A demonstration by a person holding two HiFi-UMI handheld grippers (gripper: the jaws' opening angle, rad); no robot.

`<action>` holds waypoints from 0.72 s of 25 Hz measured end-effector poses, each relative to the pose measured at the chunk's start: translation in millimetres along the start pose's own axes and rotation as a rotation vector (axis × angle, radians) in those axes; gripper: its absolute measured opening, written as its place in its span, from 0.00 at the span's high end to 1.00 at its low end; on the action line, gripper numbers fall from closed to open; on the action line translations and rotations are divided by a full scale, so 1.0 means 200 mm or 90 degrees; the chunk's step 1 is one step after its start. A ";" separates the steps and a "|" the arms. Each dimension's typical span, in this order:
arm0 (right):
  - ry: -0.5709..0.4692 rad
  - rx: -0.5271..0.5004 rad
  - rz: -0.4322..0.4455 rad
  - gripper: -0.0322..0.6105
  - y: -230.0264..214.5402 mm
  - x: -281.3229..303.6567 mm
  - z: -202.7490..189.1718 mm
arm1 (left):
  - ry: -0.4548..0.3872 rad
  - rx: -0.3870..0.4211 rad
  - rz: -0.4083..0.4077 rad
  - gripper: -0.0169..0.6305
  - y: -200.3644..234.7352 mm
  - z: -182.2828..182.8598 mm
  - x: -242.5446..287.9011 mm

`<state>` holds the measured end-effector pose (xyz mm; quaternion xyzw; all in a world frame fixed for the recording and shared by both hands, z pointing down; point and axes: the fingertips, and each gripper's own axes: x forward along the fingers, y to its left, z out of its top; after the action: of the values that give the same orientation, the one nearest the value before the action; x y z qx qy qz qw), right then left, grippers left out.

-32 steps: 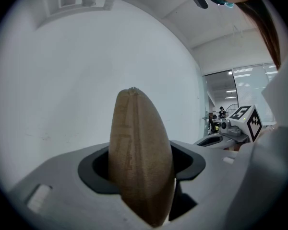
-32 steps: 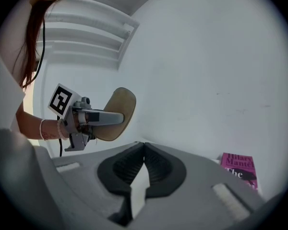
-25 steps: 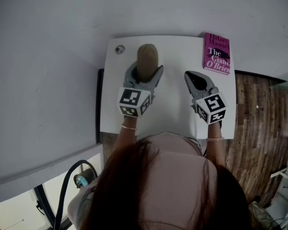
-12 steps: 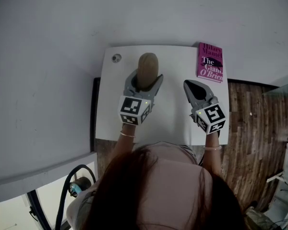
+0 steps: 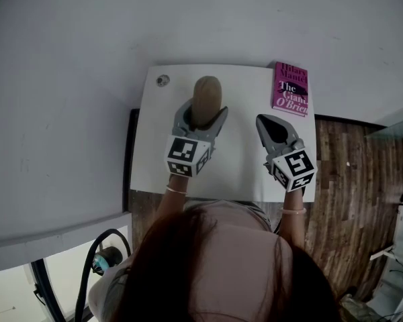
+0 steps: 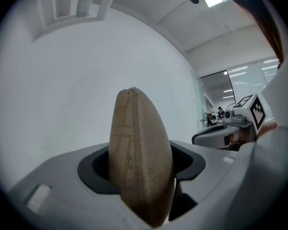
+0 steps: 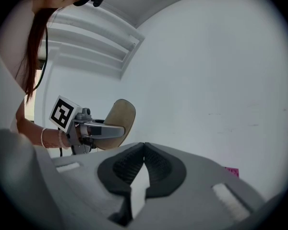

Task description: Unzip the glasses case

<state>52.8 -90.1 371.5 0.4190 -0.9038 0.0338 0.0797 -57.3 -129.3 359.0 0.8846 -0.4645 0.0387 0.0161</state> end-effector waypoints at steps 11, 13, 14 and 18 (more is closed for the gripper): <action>-0.012 -0.011 0.016 0.95 0.03 -0.08 0.01 | -0.011 0.008 0.002 0.53 -0.11 0.03 -0.06; -0.016 -0.010 0.016 0.95 0.02 -0.09 0.01 | -0.013 0.009 -0.001 0.53 -0.13 0.04 -0.06; -0.017 -0.009 0.017 0.95 0.02 -0.09 0.01 | -0.014 0.009 -0.003 0.53 -0.14 0.05 -0.05; -0.015 0.006 0.025 0.95 -0.01 -0.09 0.00 | -0.018 0.007 -0.008 0.53 -0.17 0.07 -0.03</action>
<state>66.2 -78.2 367.6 0.4016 -0.9128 0.0342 0.0662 -31.7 -105.8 344.1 0.8879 -0.4592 0.0290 0.0048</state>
